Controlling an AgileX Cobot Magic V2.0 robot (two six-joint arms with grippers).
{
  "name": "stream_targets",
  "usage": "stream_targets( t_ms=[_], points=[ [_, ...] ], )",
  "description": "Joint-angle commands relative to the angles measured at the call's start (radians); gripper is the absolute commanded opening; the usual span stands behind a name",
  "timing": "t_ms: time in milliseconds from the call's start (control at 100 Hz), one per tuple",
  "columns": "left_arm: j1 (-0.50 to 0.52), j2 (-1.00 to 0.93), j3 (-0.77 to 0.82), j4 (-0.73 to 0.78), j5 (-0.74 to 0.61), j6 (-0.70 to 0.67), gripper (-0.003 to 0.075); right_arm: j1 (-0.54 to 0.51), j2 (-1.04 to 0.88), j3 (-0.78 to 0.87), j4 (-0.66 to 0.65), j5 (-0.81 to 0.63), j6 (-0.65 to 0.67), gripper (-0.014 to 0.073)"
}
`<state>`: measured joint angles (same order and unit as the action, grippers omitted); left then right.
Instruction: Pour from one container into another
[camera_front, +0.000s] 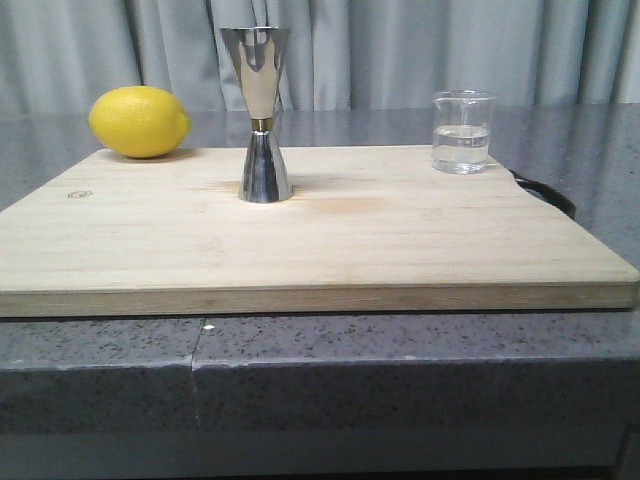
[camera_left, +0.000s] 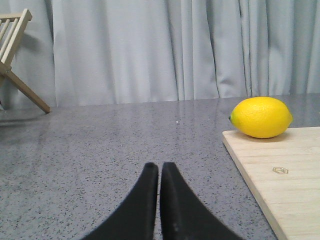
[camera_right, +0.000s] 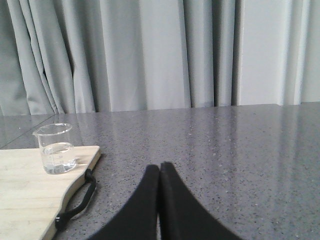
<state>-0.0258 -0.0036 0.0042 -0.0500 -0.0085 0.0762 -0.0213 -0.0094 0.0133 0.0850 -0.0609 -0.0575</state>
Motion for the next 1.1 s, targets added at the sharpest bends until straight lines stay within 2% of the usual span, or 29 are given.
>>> stream_targets(
  t_ms=[0,130,260,500,790,910,1090],
  points=[
    [0.003,-0.026,0.035,-0.004,-0.076,-0.008,-0.0019,-0.007,-0.019,0.027,0.000,-0.092,-0.009,-0.0071],
    [0.003,-0.026,0.035,-0.012,-0.128,-0.008,-0.0019,-0.007,-0.019,0.024,0.079,-0.092,0.004,-0.0071],
    [0.003,-0.026,-0.007,-0.101,-0.139,-0.010,-0.0019,-0.007,-0.019,-0.014,0.103,-0.065,0.004,-0.0071],
    [0.003,0.009,-0.195,-0.102,0.046,-0.010,-0.0019,-0.007,0.041,-0.242,0.101,0.157,0.004,-0.0071],
    [0.003,0.202,-0.428,-0.096,0.232,-0.004,-0.0019,-0.007,0.314,-0.548,0.097,0.354,-0.011,-0.0071],
    [0.003,0.270,-0.490,-0.096,0.238,-0.004,-0.0019,-0.007,0.411,-0.623,0.097,0.373,-0.011,-0.0071],
    [0.003,0.305,-0.495,-0.099,0.197,-0.004,-0.0019,-0.007,0.469,-0.635,0.097,0.376,-0.011,-0.0071]
  ],
)
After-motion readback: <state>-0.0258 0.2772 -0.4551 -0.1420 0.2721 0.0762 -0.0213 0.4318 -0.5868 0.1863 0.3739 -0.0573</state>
